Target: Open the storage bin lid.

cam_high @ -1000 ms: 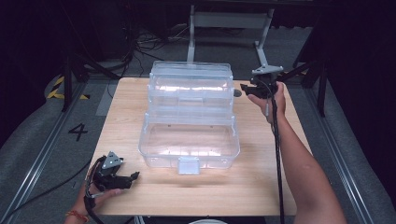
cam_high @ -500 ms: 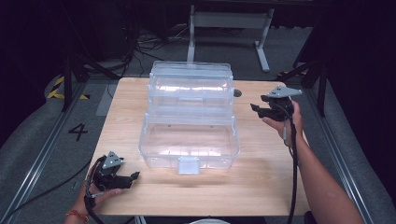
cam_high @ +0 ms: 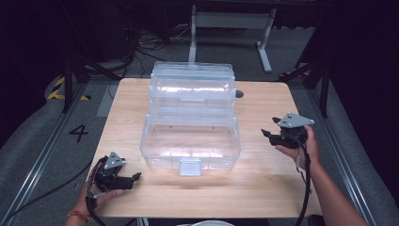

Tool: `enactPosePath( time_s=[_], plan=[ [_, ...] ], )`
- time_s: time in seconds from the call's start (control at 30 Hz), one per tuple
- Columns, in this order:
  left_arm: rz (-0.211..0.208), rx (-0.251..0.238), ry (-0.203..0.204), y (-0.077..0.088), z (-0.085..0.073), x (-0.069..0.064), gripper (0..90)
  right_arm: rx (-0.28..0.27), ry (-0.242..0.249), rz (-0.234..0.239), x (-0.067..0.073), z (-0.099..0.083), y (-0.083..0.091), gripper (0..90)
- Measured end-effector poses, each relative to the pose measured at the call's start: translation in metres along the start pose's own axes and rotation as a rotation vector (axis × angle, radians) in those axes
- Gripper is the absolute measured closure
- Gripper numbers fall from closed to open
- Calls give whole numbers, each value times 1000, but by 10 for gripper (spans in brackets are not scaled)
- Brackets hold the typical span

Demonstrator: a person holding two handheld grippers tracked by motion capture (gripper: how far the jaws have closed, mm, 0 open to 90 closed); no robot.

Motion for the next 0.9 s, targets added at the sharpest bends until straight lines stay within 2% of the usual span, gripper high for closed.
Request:
enactPosePath(
  time_s=[0.07,0.13,0.27,0.3,0.33,0.37,0.4,0.43,0.47,0.6,0.7,0.9],
  plan=[
    [5,2,-7,-1,1,1,143,17,-7,-5,3,-15,7,357],
    [0,5,-6,-2,1,1,140,21,-10,-5,4,-20,9,354],
    [-1,9,-11,-4,2,2,135,36,-37,18,11,-40,15,333],
    [-5,8,-4,-4,3,1,133,40,-58,29,14,-47,17,320],
    [-4,8,-24,-5,3,3,131,38,-76,41,17,-53,19,304],
    [-9,9,-24,-5,4,3,128,40,-91,51,19,-57,21,296],
    [-10,14,-13,-6,4,2,126,40,-127,63,22,-64,22,290],
    [-10,14,-13,-6,4,2,124,40,-127,63,22,-64,22,290],
    [-10,12,-9,-6,4,2,123,74,-158,70,25,-77,24,261],
    [-10,12,-9,-6,4,2,123,87,-210,83,30,-92,27,244],
    [-4,7,-7,-6,4,2,123,108,-210,72,33,-106,31,225],
    [-6,11,-6,-6,4,2,125,107,-239,66,36,-118,41,206]
  ],
)
Point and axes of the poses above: each handheld gripper's, and its own axes: y roughly backward along the jaws, z roughly out of its top, x roughly to its left, the point moved 9 cm from there along -y, roughly forward along the jaws, and after that the axes turned 13 degrees about -x, right-handed, at the moved point
